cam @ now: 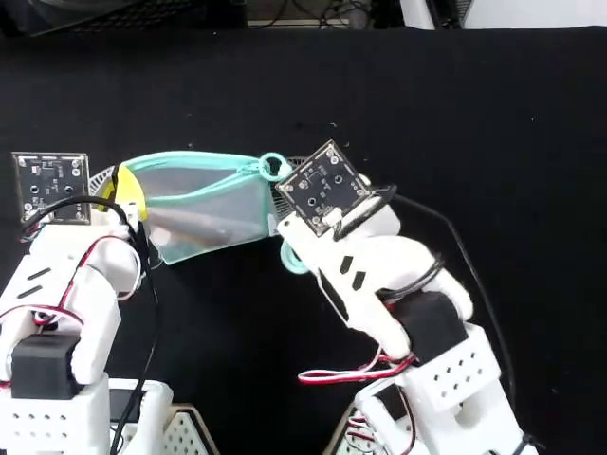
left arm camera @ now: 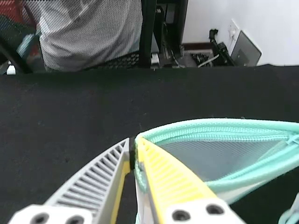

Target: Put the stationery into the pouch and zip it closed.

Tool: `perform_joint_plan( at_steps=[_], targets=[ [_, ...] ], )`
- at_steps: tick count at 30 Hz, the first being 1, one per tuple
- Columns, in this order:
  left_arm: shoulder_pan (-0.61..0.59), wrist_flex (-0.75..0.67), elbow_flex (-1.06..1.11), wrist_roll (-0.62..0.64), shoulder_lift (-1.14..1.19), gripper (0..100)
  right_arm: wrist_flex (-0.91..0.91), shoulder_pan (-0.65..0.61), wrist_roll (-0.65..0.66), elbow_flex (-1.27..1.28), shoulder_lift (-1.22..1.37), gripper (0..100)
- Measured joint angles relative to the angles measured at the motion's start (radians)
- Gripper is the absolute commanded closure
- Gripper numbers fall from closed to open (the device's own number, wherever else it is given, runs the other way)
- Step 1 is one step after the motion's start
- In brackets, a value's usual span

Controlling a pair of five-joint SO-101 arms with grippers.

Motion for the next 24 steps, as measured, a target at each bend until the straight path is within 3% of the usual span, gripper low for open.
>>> perform_joint_plan(
  at_steps=[8,18,24],
  targets=[
    [-0.011,0.097,-0.107,0.003,0.034,84,0.006,0.005,0.003,-0.017,0.058,98.6],
    [-0.216,0.170,-0.285,0.006,0.087,83,-0.046,-0.002,0.003,-0.121,0.255,98.6],
    [-0.281,0.180,-0.354,0.005,-0.057,83,-0.098,0.002,0.006,-0.215,0.370,98.6]
  ],
)
